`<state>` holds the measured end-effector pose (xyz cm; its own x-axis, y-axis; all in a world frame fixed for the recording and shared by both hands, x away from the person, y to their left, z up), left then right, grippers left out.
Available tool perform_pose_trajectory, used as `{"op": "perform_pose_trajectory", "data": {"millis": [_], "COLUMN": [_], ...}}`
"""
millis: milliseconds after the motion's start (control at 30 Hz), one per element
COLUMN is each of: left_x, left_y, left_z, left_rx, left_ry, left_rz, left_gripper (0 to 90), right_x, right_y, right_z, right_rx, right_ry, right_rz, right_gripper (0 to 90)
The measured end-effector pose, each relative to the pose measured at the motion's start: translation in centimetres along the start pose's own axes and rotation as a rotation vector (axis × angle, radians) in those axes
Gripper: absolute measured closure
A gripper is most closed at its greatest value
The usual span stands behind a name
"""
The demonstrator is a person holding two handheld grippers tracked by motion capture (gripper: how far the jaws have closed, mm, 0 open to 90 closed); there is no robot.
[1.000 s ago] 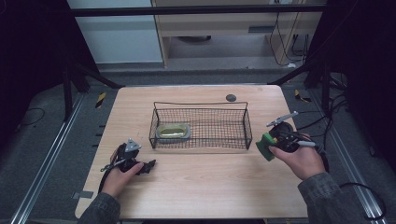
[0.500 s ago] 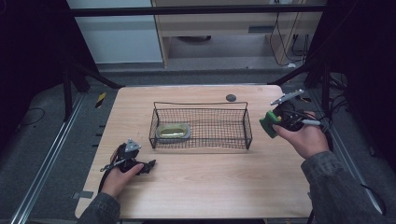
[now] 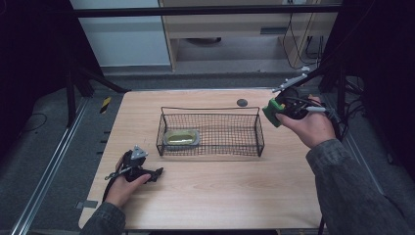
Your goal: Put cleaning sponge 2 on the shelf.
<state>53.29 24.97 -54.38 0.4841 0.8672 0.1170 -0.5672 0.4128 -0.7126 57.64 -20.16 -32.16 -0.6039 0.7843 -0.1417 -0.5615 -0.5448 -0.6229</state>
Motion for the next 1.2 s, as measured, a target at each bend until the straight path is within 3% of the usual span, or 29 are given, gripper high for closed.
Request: {"op": "perform_pose_trajectory", "data": {"millis": [200, 533, 1200], "left_x": [0.0, 0.0, 0.0], "left_y": [0.0, 0.0, 0.0], "left_z": [0.0, 0.0, 0.0], "left_rx": [0.000, 0.000, 0.001], "left_ry": [0.001, 0.001, 0.003], "left_rz": [-0.001, -0.002, -0.005], "left_gripper": [0.0, 0.0, 0.0], "right_x": [0.4, 1.0, 1.6], "right_y": [-1.6, -2.8, -2.3], "right_z": [-1.1, -3.3, -6.2], "right_rx": [0.002, 0.009, 0.026], "right_ry": [0.000, -0.003, -0.030], "right_rz": [0.031, 0.045, 0.031], "right_gripper": [64.6, 64.7, 64.7]}}
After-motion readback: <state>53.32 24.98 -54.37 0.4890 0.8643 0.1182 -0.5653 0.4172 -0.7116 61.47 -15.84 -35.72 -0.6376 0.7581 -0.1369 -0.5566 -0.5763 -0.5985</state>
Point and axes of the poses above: each handheld gripper's, and its own axes: z roughly backward along the jaws, y roughly out of its underside, x roughly to its left, the point moved 5 cm from there along -z, roughly forward along the jaws, and after that the axes turned 8 degrees about -y, right-handed, at the moved point
